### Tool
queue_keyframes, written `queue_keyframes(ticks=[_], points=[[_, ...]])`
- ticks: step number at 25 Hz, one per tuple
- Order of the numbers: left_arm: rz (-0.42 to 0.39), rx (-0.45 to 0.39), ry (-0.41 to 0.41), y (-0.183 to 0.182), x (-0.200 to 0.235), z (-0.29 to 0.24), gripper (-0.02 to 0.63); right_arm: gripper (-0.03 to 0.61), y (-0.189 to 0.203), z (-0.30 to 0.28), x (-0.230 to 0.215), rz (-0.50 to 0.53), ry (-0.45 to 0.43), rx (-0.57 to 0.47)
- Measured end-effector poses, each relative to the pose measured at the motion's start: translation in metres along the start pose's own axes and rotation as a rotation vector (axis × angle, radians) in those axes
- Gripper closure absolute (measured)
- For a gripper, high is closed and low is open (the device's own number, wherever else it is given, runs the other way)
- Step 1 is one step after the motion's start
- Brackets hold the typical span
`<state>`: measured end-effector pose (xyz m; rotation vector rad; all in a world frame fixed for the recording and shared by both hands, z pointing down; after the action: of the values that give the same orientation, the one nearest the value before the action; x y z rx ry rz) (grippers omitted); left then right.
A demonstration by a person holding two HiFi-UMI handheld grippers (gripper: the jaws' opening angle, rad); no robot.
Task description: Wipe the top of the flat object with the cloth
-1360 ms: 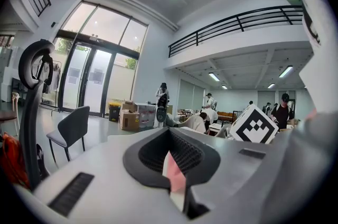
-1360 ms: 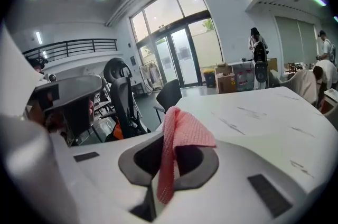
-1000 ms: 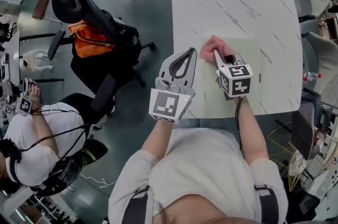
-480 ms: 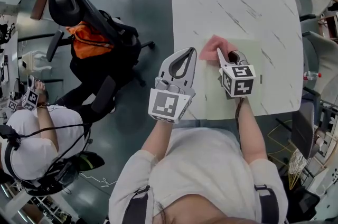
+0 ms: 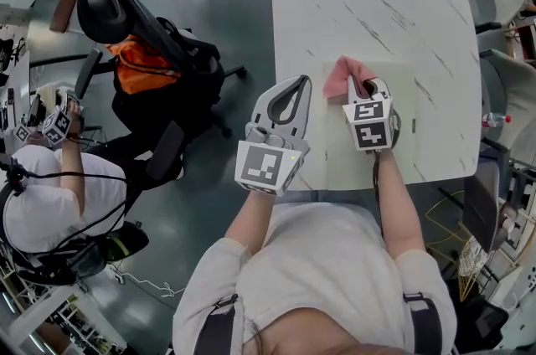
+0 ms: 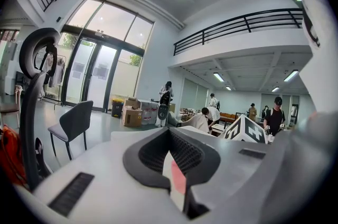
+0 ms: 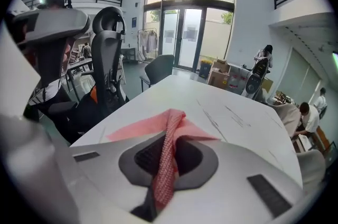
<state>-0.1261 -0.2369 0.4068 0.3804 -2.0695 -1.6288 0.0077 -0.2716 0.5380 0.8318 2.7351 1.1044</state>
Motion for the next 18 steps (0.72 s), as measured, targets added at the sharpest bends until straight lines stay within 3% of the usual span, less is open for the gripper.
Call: queue_keyframes(ticks=[18], points=[[-0.024, 0.02, 0.045, 0.005, -0.028, -0.025, 0.603, 0.552, 0.043, 0.019, -0.085, -0.148, 0.102, 0.041]])
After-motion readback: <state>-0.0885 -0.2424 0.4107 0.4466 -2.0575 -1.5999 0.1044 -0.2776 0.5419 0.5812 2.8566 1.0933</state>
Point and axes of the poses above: the fingertips, and each gripper's own axes: z backward along the fingers, x to its left, y out of its underside, the point moved 3 cm from there along z, backward along the fingers, and after that the axes turned 2 degrees about z, right-handed, at the moved point
